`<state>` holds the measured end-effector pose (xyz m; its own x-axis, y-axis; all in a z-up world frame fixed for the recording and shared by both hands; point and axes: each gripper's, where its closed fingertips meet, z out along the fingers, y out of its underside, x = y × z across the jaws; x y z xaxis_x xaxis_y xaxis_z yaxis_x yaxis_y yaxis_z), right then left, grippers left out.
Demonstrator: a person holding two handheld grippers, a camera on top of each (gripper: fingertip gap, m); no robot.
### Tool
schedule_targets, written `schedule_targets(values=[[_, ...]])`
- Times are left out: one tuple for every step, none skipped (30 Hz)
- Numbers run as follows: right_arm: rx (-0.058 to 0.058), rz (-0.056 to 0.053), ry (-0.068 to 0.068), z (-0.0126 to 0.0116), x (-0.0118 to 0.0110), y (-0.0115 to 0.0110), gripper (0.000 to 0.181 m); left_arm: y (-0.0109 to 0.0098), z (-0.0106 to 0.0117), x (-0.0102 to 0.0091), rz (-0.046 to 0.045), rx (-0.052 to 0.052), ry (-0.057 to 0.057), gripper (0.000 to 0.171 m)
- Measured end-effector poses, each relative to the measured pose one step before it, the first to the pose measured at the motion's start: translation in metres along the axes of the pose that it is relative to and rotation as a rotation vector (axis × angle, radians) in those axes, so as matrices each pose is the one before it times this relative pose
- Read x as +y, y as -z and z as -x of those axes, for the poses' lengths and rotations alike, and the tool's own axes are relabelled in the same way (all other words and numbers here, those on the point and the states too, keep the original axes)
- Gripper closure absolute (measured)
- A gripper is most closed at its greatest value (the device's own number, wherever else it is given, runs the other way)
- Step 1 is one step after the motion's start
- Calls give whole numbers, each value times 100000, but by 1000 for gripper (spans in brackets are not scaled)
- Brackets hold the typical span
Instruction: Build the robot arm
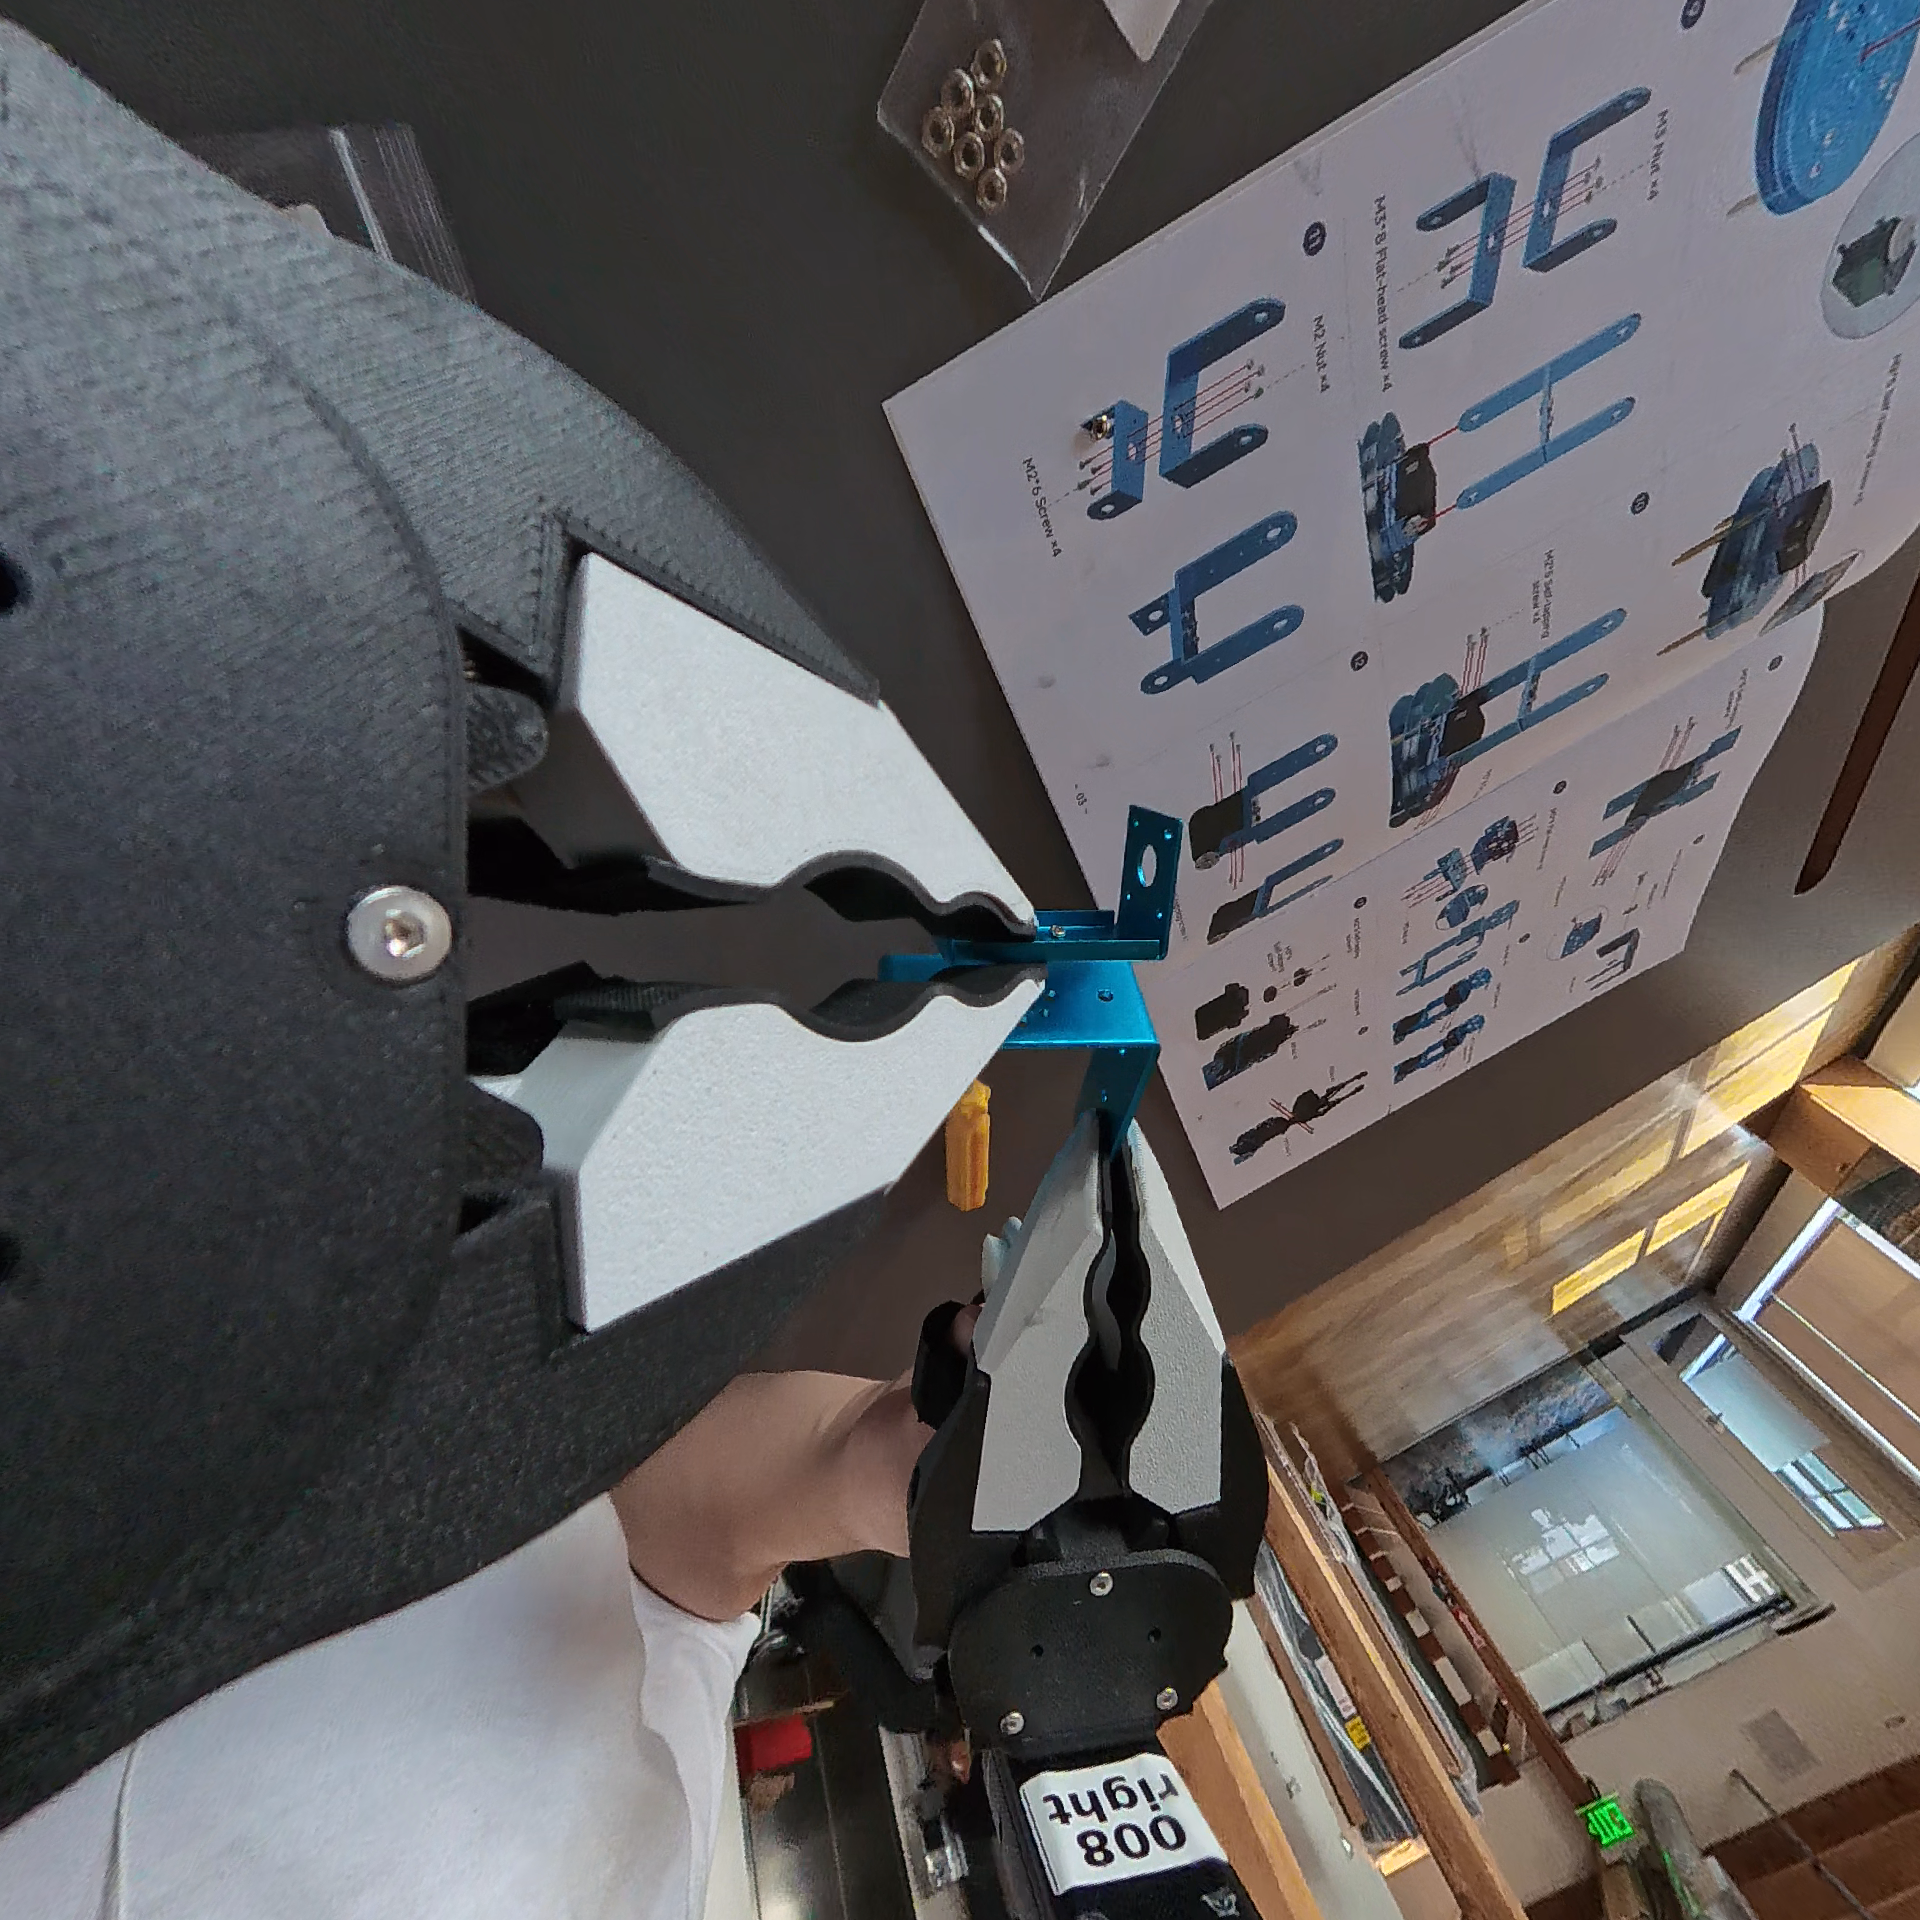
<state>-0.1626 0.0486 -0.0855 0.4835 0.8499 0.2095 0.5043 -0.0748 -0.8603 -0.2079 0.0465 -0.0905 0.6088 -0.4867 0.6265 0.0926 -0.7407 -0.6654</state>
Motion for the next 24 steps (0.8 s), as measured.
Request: schedule_targets(values=[[16, -17, -311, -55, 30, -18, 180, -25, -22, -7, 162, -405, -600, 169], [65, 75, -287, -48, 47, -18, 180, -21, -20, -13, 179, -366, -543, 169], [105, -491, -43, -52, -26, 6, 180, -15, -1, -25, 4, -479, -639, 169], [-56, -592, 98, -14, -38, 15, 180, -6, -30, -42, -78, -472, -737, 169], [112, -600, 190, -45, -17, 13, 180, 13, -87, -71, -243, -302, -814, 169], [299, -847, 396, -62, -17, 30, 180, 19, -88, -97, -411, -302, -860, 169], [46, -998, 472, -39, -14, 67, 180, 22, -122, -127, -572, -229, -1000, 169], [127, -1216, 254, -37, -25, 93, 180, 49, -160, -166, -877, -76, -1124, 169], [159, -1312, -99, -33, -29, 151, 180, 72, -172, -217, -1341, -90, -1183, 169], [-405, -2457, 547, 66, -138, 232, 180, 90, -238, -284, -2158, 209, -1588, 169], [9, -3442, 1480, 43, -223, 300, 180, 83, -336, -310, -2660, 539, -1916, 169], [1956, -3054, 1145, -233, -176, 325, 181, 81, -279, -225, -2466, -208, -1539, 170], [1833, -2763, 1364, -228, -188, 354, 181, 59, -242, -174, -2377, -905, -1828, 170], [1017, -3348, 2414, -52, -311, 382, 180, 90, -240, -218, -2861, -1493, -2843, 170], [2312, -3210, 2951, -180, -382, 415, 180, 113, -137, -189, -2627, -2489, -3379, 169], [3126, -1350, 2807, -307, -187, 349, 181, 124, -101, -122, -1975, -2718, -3161, 169], [1739, -551, 3204, -153, -125, 245, 181, 99, -175, -121, -1927, -2069, -2656, 169], [432, -564, 2956, 2, -180, 165, 181, 68, -187, -85, -1738, -1480, -1796, 169], [-751, 516, 2095, 80, -79, 26, 181, 14, -221, -31, -1428, -614, -734, 169], [-1967, 3023, 611, 66, 202, -106, 181, -35, -211, 40, -990, 99, 369, 169], [-3437, 3462, -205, 77, 170, -95, 181, -54, -140, 92, -433, 581, 1069, 169], [-2617, 272, 55, -147, -336, 96, 181, -46, -112, 59, -558, 778, 635, 169], [-2036, -2398, 1244, -234, -727, 259, 181, 7, -137, -36, -1018, 672, -384, 169], [-2050, -3384, 2868, -150, -838, 332, 181, 133, -189, -214, -2100, 478, -2060, 169]])
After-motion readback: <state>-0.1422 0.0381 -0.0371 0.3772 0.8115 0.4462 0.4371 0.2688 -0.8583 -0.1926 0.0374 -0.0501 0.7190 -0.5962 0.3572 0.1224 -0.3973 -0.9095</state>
